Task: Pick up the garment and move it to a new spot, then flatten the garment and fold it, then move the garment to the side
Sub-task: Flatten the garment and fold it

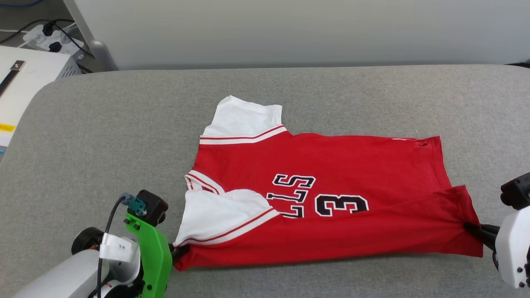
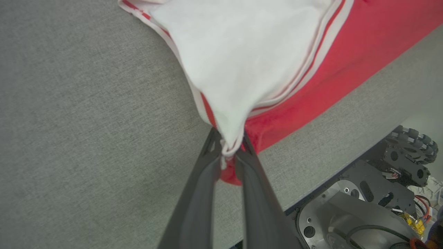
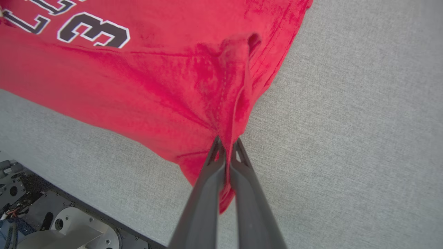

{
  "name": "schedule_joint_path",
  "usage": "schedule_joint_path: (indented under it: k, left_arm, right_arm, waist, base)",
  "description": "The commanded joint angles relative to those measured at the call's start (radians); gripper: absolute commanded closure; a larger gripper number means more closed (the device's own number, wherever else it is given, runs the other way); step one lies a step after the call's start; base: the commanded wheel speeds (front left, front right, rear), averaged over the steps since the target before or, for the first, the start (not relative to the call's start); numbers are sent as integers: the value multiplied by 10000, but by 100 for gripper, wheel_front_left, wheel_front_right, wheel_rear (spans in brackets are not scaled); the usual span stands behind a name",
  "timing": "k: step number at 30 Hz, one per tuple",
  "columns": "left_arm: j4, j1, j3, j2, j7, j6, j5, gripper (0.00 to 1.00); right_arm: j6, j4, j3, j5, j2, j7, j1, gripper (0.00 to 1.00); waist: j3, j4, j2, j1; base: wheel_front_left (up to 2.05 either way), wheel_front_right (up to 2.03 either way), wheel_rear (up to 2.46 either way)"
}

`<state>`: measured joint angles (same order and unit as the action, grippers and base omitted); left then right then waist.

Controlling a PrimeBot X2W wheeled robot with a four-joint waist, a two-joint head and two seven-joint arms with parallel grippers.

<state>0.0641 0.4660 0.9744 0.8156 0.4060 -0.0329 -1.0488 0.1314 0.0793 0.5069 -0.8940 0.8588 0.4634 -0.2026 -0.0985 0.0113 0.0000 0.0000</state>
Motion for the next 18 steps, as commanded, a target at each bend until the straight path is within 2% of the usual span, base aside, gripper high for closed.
schedule_joint_path:
  k: [1, 7, 14, 15, 16, 17, 18]
  left_arm:
    - [-67, -236, 40, 81, 15, 161, -78, 100]
    - [342, -469, 245, -228, -53, 413, 27, 100]
    - [1582, -471, 417, -823, -371, 139, 116, 100]
    - [1768, -448, 347, -899, -542, 105, 92, 56]
    - [1808, -421, 320, -883, -641, 109, 147, 0]
    - [1831, -389, 279, -835, -771, 122, 223, 0]
    - [1816, -370, 229, -781, -876, 136, 259, 0]
  right_arm:
    - [-7, -92, -170, -45, -28, 124, 272, 100]
    - [-7, 252, -512, 241, -641, 611, 686, 100]
    - [-7, 1380, -305, 545, -1559, 381, 648, 100]
    - [-7, 1572, -319, 535, -1743, 30, 622, 91]
    - [-7, 1620, -320, 559, -1777, -125, 611, 55]
    - [-7, 1613, -330, 608, -1771, -317, 592, 0]
    - [-7, 1591, -370, 631, -1763, -478, 596, 0]
  waist:
    - [-61, -16, 0, 0]
    - [-422, -23, 0, 0]
    - [-647, -57, 0, 0]
    - [-604, -79, 0, 0]
    - [-566, -81, 0, 0]
    - [-488, -80, 0, 0]
    - [-420, -77, 0, 0]
  base:
    - [0, 0, 0]
    - [0, 0, 0]
    - [0, 0, 0]
    - [0, 0, 0]
    - [0, 0, 0]
    - [0, 0, 0]
    - [0, 0, 0]
